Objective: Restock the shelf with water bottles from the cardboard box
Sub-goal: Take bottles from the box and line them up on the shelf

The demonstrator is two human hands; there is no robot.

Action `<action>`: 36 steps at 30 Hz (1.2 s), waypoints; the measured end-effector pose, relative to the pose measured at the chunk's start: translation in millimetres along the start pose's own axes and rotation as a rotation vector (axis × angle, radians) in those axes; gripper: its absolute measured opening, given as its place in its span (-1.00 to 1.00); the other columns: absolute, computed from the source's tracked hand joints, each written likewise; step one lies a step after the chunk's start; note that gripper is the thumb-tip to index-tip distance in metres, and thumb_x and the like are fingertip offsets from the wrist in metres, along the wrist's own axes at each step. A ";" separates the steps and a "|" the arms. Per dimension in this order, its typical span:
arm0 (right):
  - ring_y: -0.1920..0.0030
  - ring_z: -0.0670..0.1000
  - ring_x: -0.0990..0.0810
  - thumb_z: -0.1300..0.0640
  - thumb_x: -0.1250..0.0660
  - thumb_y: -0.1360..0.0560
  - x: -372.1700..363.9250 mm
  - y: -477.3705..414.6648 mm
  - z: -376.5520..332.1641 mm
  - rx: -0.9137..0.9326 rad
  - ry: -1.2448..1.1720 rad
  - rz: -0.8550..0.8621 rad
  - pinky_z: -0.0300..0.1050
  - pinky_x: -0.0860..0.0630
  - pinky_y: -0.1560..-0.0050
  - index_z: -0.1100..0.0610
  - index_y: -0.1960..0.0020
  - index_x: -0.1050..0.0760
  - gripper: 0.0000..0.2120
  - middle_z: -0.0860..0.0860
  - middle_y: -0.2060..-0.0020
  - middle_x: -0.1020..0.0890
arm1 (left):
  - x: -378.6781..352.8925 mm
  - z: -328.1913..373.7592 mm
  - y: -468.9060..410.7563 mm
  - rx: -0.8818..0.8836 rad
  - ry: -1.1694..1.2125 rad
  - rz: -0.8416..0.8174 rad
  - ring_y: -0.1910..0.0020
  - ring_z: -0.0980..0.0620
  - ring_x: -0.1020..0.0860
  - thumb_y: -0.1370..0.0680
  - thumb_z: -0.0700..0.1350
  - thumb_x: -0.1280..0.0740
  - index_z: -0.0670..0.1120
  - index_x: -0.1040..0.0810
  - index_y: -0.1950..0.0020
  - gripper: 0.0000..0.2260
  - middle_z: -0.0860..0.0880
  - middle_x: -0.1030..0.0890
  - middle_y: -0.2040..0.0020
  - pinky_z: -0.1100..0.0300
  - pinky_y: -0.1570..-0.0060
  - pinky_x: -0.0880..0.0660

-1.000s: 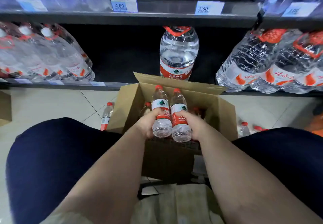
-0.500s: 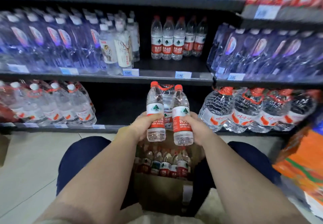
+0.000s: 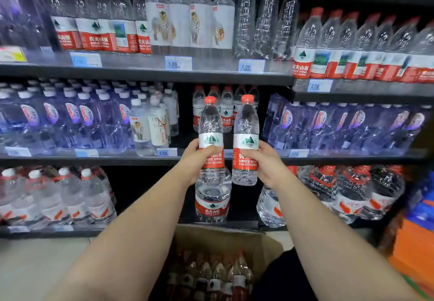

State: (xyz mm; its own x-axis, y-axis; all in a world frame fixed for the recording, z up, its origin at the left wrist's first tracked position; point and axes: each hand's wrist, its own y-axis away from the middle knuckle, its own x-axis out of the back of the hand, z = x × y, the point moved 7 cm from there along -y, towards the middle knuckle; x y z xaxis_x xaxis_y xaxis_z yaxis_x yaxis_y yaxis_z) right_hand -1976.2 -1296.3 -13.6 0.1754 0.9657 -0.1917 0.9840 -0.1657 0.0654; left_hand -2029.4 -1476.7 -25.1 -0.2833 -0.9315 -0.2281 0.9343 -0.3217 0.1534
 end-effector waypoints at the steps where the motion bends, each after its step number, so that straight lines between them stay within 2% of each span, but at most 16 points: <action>1: 0.03 0.11 -0.68 0.34 -0.44 -0.40 3.5 -6.3 -3.5 0.006 -0.002 0.005 0.01 -0.59 0.08 0.21 -0.28 -0.44 -0.53 0.18 -0.08 -0.66 | -1.3 2.4 -7.6 0.003 0.000 0.003 0.00 -0.13 -0.67 -0.39 -0.18 -0.53 -0.07 -0.42 -0.28 -0.49 -0.16 -0.66 -0.08 -0.10 0.02 -0.62; 4: 0.02 0.14 -0.67 0.33 -0.45 -0.39 21.2 -29.5 -3.2 -0.020 -0.027 0.066 0.07 -0.60 0.02 0.20 -0.25 -0.46 -0.55 0.18 -0.05 -0.67 | -8.1 3.8 -31.8 0.029 -0.051 0.001 0.03 -0.08 -0.69 -0.36 -0.14 -0.56 -0.03 -0.46 -0.26 -0.48 -0.11 -0.68 -0.06 0.01 0.12 -0.63; 7: 0.06 0.14 -0.67 0.32 -0.45 -0.40 38.4 -61.2 1.8 -0.049 -0.064 0.118 0.09 -0.59 0.01 0.20 -0.23 -0.46 -0.58 0.19 -0.03 -0.67 | -14.9 2.7 -63.7 0.017 -0.123 0.032 0.06 -0.05 -0.70 -0.29 -0.14 -0.59 -0.01 -0.50 -0.20 -0.47 -0.06 -0.70 -0.01 -0.04 0.02 -0.63; 11: 0.03 0.20 -0.68 0.36 -0.48 -0.35 57.9 -113.9 -2.8 -0.030 -0.054 0.149 0.14 -0.60 0.00 0.21 -0.28 -0.40 -0.46 0.21 -0.04 -0.67 | -22.5 9.8 -113.2 -0.004 -0.123 0.079 0.05 -0.05 -0.69 -0.30 -0.20 -0.59 0.00 -0.52 -0.16 -0.52 -0.05 -0.69 -0.01 -0.08 -0.05 -0.61; 15: -0.01 0.19 -0.67 0.41 -0.49 -0.31 71.5 -164.5 -7.4 0.019 0.008 0.181 0.21 -0.58 -0.08 0.20 -0.26 -0.38 -0.42 0.20 -0.07 -0.65 | -31.6 23.0 -168.1 -0.065 -0.098 0.089 0.01 0.01 -0.66 -0.33 -0.26 -0.57 0.00 -0.51 -0.17 -0.52 -0.02 -0.68 -0.03 0.09 -0.01 -0.58; 20: -0.03 0.11 -0.67 0.40 -0.51 -0.28 78.0 -214.6 8.8 0.027 0.101 0.188 0.17 -0.58 -0.09 0.12 -0.28 -0.33 -0.34 0.10 -0.05 -0.66 | -34.5 17.3 -230.8 -0.076 -0.165 0.108 -0.03 0.01 -0.64 -0.29 -0.28 -0.58 -0.03 -0.52 -0.21 -0.46 -0.01 -0.68 -0.05 0.06 -0.06 -0.56; 24: -0.05 0.08 -0.64 0.44 -0.49 -0.29 85.7 -239.7 22.3 0.022 0.171 0.173 0.14 -0.57 -0.11 0.09 -0.30 -0.31 -0.32 0.08 -0.06 -0.64 | -38.2 0.5 -259.7 -0.055 -0.197 0.076 0.00 0.06 -0.64 -0.29 -0.37 -0.55 -0.05 -0.52 -0.23 -0.44 -0.02 -0.68 -0.06 0.17 0.07 -0.54; 28: -0.11 0.10 -0.62 0.45 -0.50 -0.28 95.3 -255.5 32.1 0.016 0.217 0.138 0.15 -0.55 -0.14 0.09 -0.33 -0.30 -0.27 0.07 -0.10 -0.63 | -38.4 -21.7 -277.2 -0.023 -0.231 0.043 -0.07 0.02 -0.62 -0.28 -0.38 -0.56 -0.08 -0.43 -0.32 -0.33 -0.03 -0.65 -0.11 0.07 -0.10 -0.55; 32: -0.13 0.10 -0.62 0.49 -0.47 -0.29 99.8 -263.1 35.7 0.049 0.235 0.092 0.09 -0.55 -0.14 0.06 -0.31 -0.31 -0.28 0.08 -0.09 -0.64 | -37.5 -31.7 -284.1 -0.061 -0.207 0.039 -0.07 0.08 -0.62 -0.30 -0.42 -0.53 -0.08 -0.38 -0.34 -0.32 0.00 -0.65 -0.10 0.23 0.02 -0.52; 36: -0.10 0.01 -0.63 0.48 -0.45 -0.33 101.0 -264.4 37.8 0.065 0.253 0.080 0.04 -0.55 -0.16 0.02 -0.30 -0.30 -0.31 0.03 -0.07 -0.64 | -33.7 -38.0 -285.6 -0.120 -0.310 0.029 -0.15 0.09 -0.58 -0.28 -0.31 -0.60 -0.06 -0.41 -0.36 -0.29 0.01 -0.64 -0.14 0.20 -0.12 -0.50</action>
State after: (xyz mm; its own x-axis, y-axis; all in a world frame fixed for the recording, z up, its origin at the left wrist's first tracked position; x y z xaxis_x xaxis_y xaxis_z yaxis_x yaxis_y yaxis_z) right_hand -2217.5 -1162.5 -87.2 0.2470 0.9670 0.0629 0.9688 -0.2478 0.0057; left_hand -2278.5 -1347.0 -97.8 -0.2917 -0.9531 0.0811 0.9564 -0.2896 0.0368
